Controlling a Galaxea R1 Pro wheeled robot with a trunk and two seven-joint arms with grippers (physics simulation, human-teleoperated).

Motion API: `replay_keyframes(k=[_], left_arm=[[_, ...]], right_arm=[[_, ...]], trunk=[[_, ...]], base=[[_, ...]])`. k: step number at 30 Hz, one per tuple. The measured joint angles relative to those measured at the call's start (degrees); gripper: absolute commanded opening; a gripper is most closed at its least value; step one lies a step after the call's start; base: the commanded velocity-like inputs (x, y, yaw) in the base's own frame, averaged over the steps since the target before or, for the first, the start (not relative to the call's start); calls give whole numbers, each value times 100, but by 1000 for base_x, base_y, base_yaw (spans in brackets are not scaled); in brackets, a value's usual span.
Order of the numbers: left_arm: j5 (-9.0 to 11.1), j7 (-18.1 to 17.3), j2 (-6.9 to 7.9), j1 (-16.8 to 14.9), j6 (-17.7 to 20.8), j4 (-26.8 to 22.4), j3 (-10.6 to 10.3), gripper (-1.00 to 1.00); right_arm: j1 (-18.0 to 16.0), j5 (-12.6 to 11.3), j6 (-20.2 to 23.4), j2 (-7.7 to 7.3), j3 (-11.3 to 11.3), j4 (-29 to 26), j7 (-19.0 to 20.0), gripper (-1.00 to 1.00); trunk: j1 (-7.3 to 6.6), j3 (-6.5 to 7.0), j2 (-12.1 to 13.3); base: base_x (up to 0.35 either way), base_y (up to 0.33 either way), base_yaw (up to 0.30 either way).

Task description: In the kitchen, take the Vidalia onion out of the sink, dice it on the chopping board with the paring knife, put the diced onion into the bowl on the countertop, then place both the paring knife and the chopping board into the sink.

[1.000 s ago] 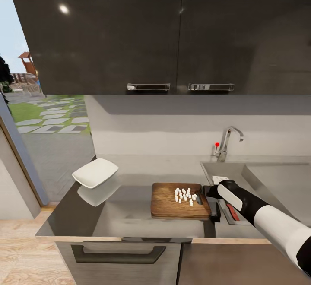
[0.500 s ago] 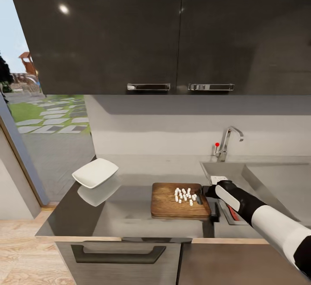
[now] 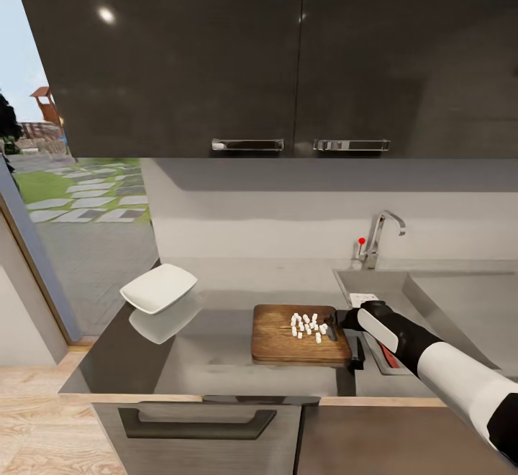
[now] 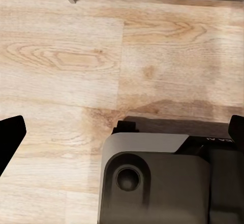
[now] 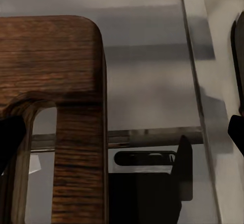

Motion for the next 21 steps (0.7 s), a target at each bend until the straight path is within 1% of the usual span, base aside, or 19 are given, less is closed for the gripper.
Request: replay_keyframes(k=[21], left_arm=[[0,0,0,0,6,0,0,100]], right_arm=[[18,7,-2,13,65,1,8,100]], trunk=[[0,0,0]], base=[[0,0,0]])
